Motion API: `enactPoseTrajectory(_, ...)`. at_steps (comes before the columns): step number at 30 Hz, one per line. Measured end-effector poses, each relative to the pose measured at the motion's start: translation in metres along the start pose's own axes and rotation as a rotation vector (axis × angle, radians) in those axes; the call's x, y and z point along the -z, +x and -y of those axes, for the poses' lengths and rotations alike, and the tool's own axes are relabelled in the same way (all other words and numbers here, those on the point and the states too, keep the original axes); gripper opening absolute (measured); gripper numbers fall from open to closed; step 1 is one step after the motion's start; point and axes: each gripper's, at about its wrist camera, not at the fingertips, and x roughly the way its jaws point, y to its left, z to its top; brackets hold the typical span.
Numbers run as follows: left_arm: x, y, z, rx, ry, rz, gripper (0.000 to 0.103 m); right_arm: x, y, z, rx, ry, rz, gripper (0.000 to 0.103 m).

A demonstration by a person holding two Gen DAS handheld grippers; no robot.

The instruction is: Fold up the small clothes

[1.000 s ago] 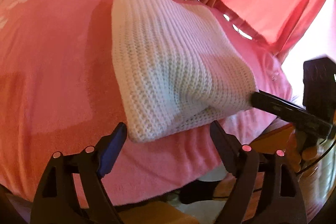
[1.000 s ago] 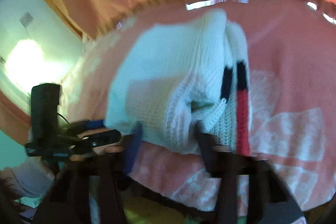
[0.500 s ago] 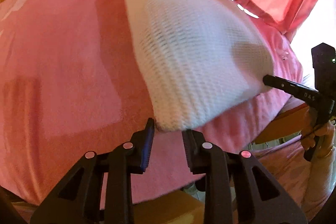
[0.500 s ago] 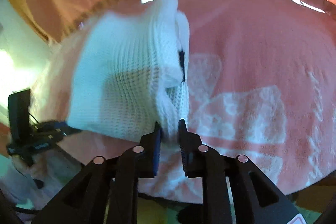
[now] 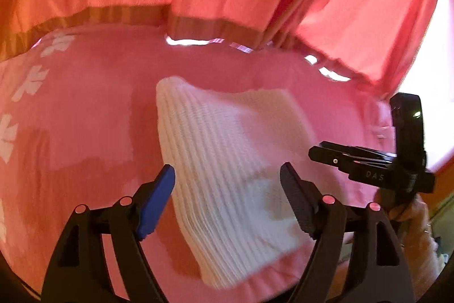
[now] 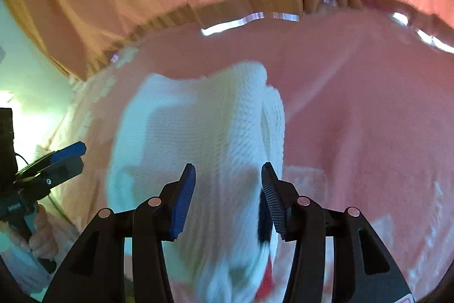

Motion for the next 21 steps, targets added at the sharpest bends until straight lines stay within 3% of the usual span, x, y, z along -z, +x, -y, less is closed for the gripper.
enactPoseTrajectory(1,-0.003,0.015,-0.002,-0.026,0.003,-0.012,0.073,-0.001,0.012,0.003,-0.008,0.012,-0.022,0.014)
enactPoseTrajectory(3,-0.001,0.026,-0.007,-0.069,0.011,-0.010,0.072,-0.001,0.008,0.003,-0.043,0.029,0.005,0.013)
enactPoseTrajectory(6,0.002,0.034,-0.011,-0.076,0.021,-0.024,0.072,-0.007,-0.034,-0.001,-0.085,0.012,0.154,0.013)
enactPoseTrajectory(8,-0.001,0.047,-0.010,-0.080,0.027,-0.039,0.074,-0.005,-0.027,0.011,-0.035,0.026,0.129,0.014)
enactPoseTrajectory(10,0.000,0.059,-0.010,-0.084,0.020,-0.068,0.074,0.005,0.015,0.031,0.030,0.075,-0.036,0.018)
enactPoseTrajectory(11,0.001,0.065,-0.009,-0.081,0.018,-0.083,0.074,0.009,0.023,0.037,0.022,0.097,-0.048,0.019)
enactPoseTrajectory(13,0.003,0.065,-0.008,-0.091,0.013,-0.082,0.074,0.007,0.009,0.038,-0.007,0.106,-0.020,0.022)
enactPoseTrajectory(17,0.008,0.035,-0.002,-0.040,0.001,-0.054,0.073,0.026,-0.049,0.031,-0.103,0.103,0.092,0.026)
enactPoseTrajectory(19,0.024,0.014,0.004,-0.009,0.008,-0.035,0.079,0.049,-0.066,0.024,-0.132,0.081,0.094,0.041)
enactPoseTrajectory(21,0.042,0.006,0.010,0.013,0.015,-0.044,0.080,0.072,-0.067,0.020,-0.139,0.073,0.085,0.048)
